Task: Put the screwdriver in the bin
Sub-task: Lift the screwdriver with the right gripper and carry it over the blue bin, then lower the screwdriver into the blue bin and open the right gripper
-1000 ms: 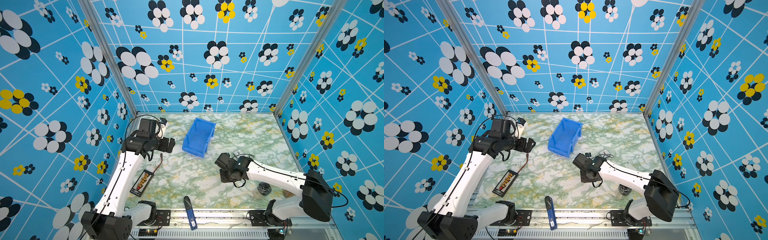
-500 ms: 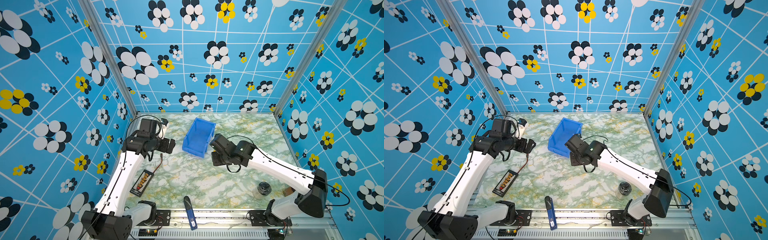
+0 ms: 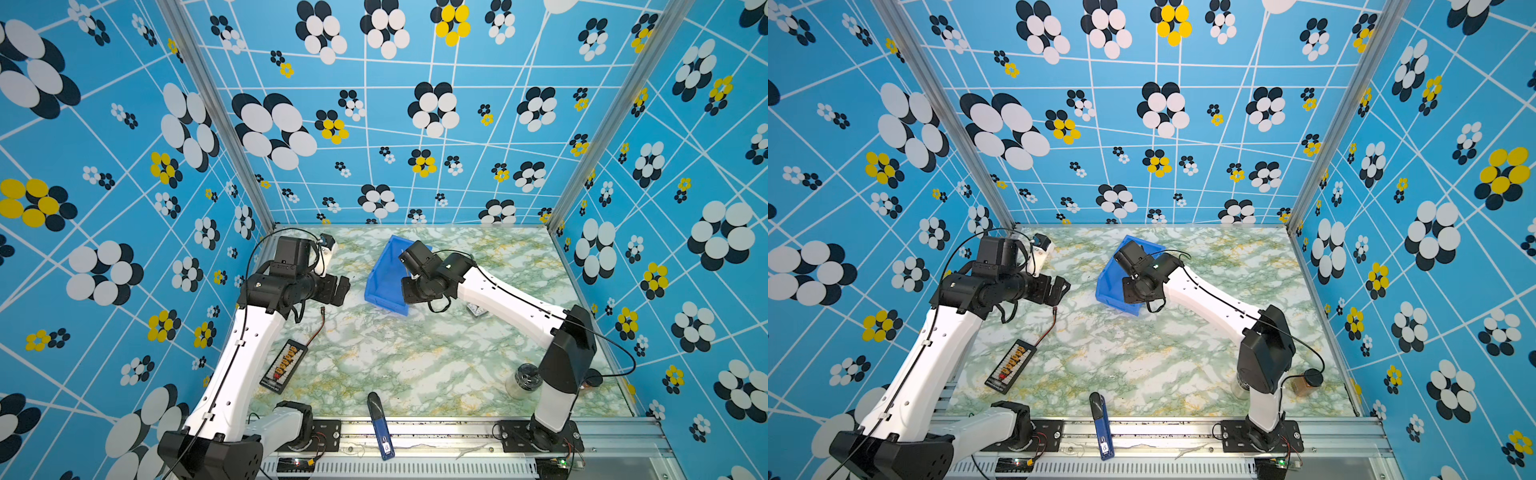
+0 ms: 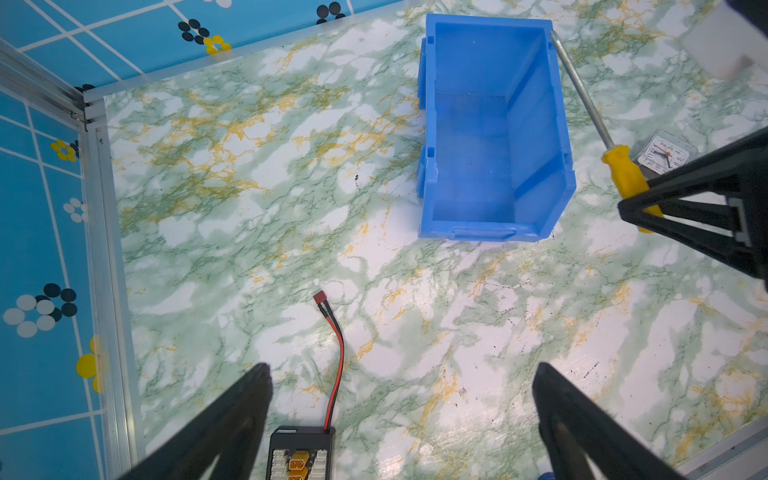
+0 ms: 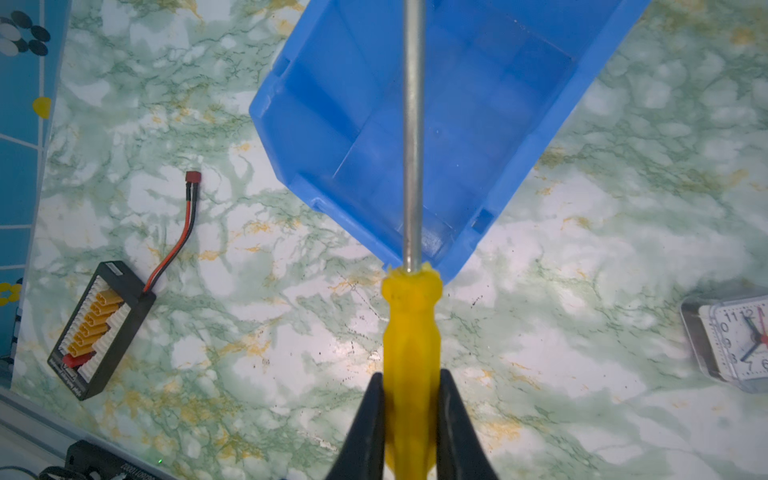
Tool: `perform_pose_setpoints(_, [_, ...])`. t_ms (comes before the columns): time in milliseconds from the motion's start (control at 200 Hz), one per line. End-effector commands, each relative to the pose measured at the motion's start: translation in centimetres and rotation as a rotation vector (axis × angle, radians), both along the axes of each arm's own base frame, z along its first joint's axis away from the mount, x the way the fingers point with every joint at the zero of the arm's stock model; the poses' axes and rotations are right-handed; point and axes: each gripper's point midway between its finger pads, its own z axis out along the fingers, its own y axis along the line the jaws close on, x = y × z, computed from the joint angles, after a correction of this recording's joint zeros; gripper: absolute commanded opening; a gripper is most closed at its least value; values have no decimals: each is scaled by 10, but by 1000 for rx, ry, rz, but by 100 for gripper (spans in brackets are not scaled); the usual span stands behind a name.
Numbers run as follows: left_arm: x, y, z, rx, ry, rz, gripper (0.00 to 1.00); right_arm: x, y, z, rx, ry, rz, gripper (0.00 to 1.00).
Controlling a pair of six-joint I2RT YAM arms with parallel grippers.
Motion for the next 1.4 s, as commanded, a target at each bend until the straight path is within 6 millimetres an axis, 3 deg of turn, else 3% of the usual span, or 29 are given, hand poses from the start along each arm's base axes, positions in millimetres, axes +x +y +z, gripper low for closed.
perform_pose_setpoints(0, [2, -4, 13, -2, -36, -23, 99, 23, 18, 10, 80, -33, -19, 18])
perform_pose_setpoints(200, [5, -6, 19, -12, -46, -25, 99, 53, 31, -6, 120, -20, -76, 18])
perform_pose_setpoints(550, [6, -8, 17, -26, -44, -27, 99, 74, 41, -33, 136, -4, -139, 18])
perform_pose_setpoints(805, [6, -10, 17, -35, -39, -29, 99, 82, 48, -36, 164, -7, -161, 19])
perform_pose_setpoints(820, [5, -9, 17, -36, -38, -29, 99, 83, 49, -49, 147, 11, -163, 19])
perform_pose_setpoints(845, [5, -9, 17, -35, -38, -29, 99, 84, 49, -52, 147, 15, -164, 19])
perform_pose_setpoints(1399, [3, -11, 15, -45, -36, -31, 99, 85, 67, -83, 209, 92, -201, 21])
